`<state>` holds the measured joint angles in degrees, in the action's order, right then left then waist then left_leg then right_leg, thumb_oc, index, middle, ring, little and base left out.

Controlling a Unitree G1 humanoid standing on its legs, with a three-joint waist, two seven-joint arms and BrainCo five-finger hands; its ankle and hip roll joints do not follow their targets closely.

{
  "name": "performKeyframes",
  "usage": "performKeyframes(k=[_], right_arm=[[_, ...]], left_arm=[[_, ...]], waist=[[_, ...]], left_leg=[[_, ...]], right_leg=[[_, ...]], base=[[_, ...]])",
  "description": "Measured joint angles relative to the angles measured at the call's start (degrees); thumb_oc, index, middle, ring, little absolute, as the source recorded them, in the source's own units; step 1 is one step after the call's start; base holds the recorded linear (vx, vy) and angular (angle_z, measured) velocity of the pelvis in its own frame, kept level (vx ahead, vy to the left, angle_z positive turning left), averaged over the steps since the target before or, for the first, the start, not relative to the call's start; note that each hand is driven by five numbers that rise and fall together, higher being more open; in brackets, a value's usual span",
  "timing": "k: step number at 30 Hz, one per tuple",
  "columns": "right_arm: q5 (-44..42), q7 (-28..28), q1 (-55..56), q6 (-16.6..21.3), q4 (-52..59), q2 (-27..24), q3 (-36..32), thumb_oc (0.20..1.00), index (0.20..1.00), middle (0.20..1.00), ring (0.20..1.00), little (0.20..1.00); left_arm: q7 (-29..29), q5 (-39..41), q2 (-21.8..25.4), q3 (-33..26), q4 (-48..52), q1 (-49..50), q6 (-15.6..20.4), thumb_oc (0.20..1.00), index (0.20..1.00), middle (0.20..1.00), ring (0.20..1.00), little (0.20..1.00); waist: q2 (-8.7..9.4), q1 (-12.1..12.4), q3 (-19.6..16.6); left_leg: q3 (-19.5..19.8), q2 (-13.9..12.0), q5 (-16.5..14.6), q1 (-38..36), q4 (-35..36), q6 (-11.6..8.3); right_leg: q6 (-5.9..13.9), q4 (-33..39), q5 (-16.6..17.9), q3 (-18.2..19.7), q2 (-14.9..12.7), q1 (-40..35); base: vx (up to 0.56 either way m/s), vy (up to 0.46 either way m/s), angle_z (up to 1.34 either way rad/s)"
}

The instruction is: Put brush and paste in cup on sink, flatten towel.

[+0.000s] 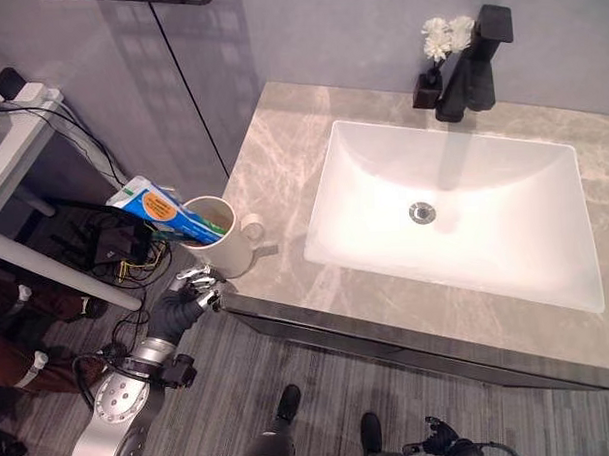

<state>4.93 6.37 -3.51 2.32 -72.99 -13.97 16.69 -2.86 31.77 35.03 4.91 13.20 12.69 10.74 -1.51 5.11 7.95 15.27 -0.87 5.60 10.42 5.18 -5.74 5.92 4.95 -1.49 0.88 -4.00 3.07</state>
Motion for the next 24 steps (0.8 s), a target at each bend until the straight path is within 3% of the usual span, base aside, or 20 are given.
performKeyframes(k=[20, 24], right_arm=[[-3.99, -0.03, -0.13, -0.01, 0.14, 0.79, -1.35, 1.0, 1.0, 1.0, 1.0, 1.0], [-4.04, -0.08, -0.05, -0.06, 0.01, 1.09, -1.37, 1.0, 1.0, 1.0, 1.0, 1.0]], left_arm=[[1.62, -0.77, -0.09, -0.56, -0.22, -2.04, 0.26, 0.2, 0.2, 0.2, 0.2, 0.2], [1.65, -0.7, -0.12, -3.09, 0.0, -2.11, 0.27, 0.2, 0.2, 0.2, 0.2, 0.2]], waist=[[1.26, -1.28, -0.2], [1.42, -1.29, -0.3]], left_leg=[[-0.57, -0.5, -0.12, -0.36, 0.01, 0.21], [-0.63, -0.44, -0.11, -0.48, 0.0, 0.22]], right_leg=[[-0.1, 0.0, 0.56, 0.69, 0.28, -0.04], [-0.01, 0.01, 0.72, 0.74, 0.25, -0.14]], base=[[0.0, -0.001, 0.0], [0.0, 0.0, 0.0]])
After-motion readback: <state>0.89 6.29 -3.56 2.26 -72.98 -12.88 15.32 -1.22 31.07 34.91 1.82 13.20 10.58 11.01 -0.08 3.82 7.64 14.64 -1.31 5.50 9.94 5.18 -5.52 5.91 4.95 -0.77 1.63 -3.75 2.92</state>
